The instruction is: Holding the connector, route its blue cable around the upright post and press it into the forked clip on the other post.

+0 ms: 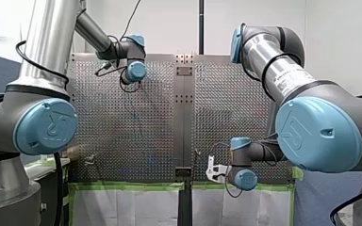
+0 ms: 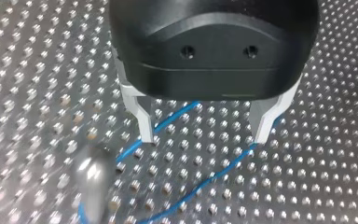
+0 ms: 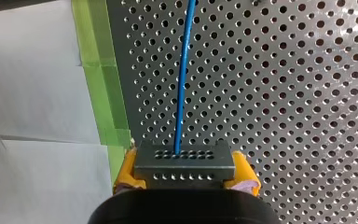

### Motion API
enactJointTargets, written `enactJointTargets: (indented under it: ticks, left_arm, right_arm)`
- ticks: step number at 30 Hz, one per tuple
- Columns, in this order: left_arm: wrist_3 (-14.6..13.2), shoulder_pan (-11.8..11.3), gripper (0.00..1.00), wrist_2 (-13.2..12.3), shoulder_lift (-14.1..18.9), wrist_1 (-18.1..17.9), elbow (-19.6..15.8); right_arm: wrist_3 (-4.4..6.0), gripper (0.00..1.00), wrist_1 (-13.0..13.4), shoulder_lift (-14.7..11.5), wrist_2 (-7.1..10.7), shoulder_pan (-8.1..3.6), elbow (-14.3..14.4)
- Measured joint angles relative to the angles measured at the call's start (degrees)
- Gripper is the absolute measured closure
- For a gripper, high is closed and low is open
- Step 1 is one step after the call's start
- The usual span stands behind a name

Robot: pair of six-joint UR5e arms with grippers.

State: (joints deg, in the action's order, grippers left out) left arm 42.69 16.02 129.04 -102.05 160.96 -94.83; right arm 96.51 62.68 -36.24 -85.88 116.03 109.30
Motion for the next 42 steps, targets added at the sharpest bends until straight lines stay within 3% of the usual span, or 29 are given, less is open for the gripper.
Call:
enactJointTargets:
  ticks: [16,23,42]
  left_arm:
    - [-0.54,0.38,0.00,-0.42,-1.35,0.40,-0.08]
    - [-0.50,0.61,0.00,0.99,-3.65,0.72,-0.22]
    - [1.84,0.68,0.00,-0.07,-4.84,-0.37,-2.34]
  right_arm:
    - [0.01,1.00,0.00,0.00,0.00,0.04,0.00]
    - [0.01,1.00,-0.01,-0.01,0.00,0.04,0.00]
    - [0.01,1.00,0.00,0.00,0.00,0.04,0.00]
